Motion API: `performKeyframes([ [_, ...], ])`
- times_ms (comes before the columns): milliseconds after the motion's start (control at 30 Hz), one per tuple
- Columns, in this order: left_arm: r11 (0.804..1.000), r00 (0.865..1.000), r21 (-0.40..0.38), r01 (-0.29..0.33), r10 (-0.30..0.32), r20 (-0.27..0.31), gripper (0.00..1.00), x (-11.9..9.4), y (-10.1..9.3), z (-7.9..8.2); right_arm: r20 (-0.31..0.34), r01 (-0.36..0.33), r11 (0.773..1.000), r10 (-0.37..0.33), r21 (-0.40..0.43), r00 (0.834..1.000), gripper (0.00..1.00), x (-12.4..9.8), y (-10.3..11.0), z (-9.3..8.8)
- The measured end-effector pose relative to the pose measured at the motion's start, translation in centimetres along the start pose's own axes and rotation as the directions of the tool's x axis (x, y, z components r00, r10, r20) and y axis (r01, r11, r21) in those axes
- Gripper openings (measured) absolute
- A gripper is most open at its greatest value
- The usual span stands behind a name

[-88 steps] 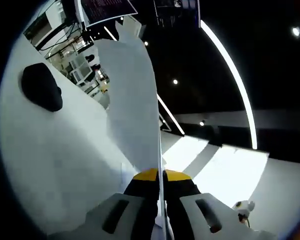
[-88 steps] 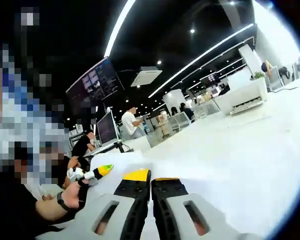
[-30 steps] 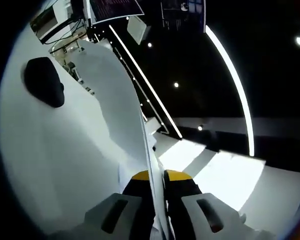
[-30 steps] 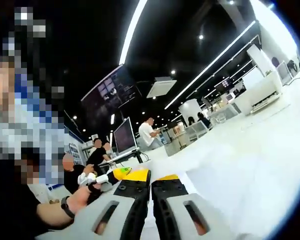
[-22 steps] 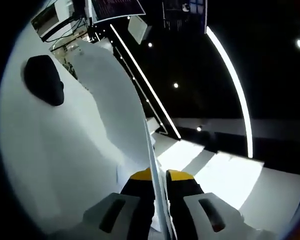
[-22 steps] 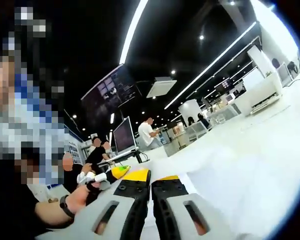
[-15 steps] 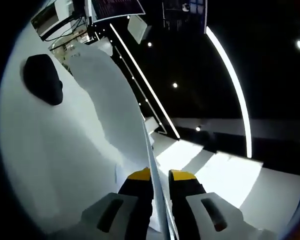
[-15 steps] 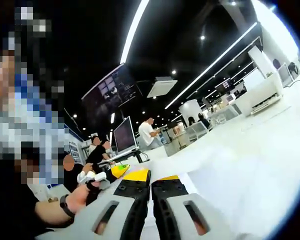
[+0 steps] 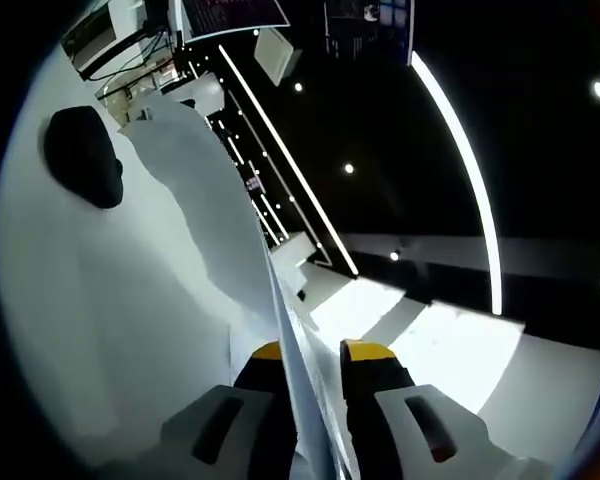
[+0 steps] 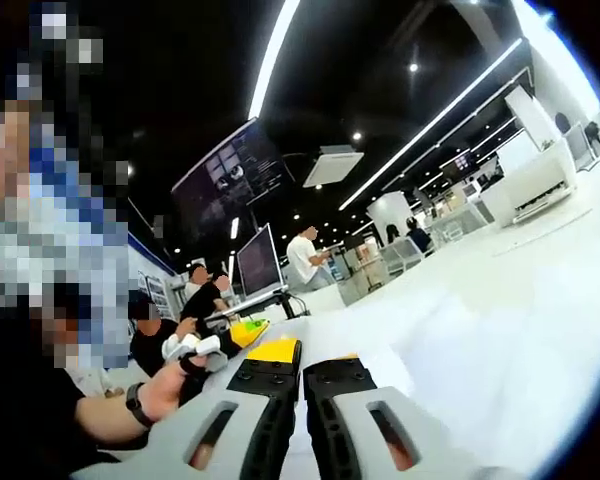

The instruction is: Organize the stack of printing papers by aligning and flattening the scattered papers on the table

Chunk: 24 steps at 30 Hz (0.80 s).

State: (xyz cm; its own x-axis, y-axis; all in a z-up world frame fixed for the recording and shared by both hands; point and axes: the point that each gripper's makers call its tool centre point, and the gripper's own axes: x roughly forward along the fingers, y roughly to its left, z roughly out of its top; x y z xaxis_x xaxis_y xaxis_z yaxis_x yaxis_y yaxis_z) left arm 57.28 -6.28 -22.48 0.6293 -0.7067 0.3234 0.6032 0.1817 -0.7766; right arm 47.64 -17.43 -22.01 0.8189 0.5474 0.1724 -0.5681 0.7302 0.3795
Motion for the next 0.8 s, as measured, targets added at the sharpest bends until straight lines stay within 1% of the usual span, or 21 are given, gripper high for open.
performKeyframes([
  [233, 1.0, 1.0, 0.002, 0.004, -0.004, -0.004, 0.18, 0.0, 0.0, 0.0, -0.025, -0.04, 0.999, 0.04, 0.003, 0.999, 0.0, 0.5, 0.7, -0.5],
  [433, 1.0, 1.0, -0.003, 0.007, -0.007, -0.004, 0.19, 0.0, -0.1, 0.0, -0.07, -0.081, 0.997, 0.081, -0.004, 0.994, 0.0, 1.4, 1.6, -1.4],
  [533, 1.0, 1.0, -0.005, 0.007, -0.007, -0.003, 0.2, 0.1, -0.1, 0.1, -0.095, -0.088, 0.996, 0.086, -0.016, 0.992, 0.0, 1.6, 1.8, -1.9],
  [700, 1.0, 1.0, -0.003, 0.008, -0.008, -0.002, 0.2, 0.0, -0.1, 0.1, -0.119, -0.098, 0.994, 0.092, -0.04, 0.989, 0.0, 1.6, 2.1, -2.3],
  [800, 1.0, 1.0, -0.006, 0.009, -0.009, -0.001, 0.2, 0.0, -0.1, 0.1, -0.122, -0.115, 0.993, 0.112, -0.021, 0.986, 0.0, 1.8, 2.4, -2.4],
])
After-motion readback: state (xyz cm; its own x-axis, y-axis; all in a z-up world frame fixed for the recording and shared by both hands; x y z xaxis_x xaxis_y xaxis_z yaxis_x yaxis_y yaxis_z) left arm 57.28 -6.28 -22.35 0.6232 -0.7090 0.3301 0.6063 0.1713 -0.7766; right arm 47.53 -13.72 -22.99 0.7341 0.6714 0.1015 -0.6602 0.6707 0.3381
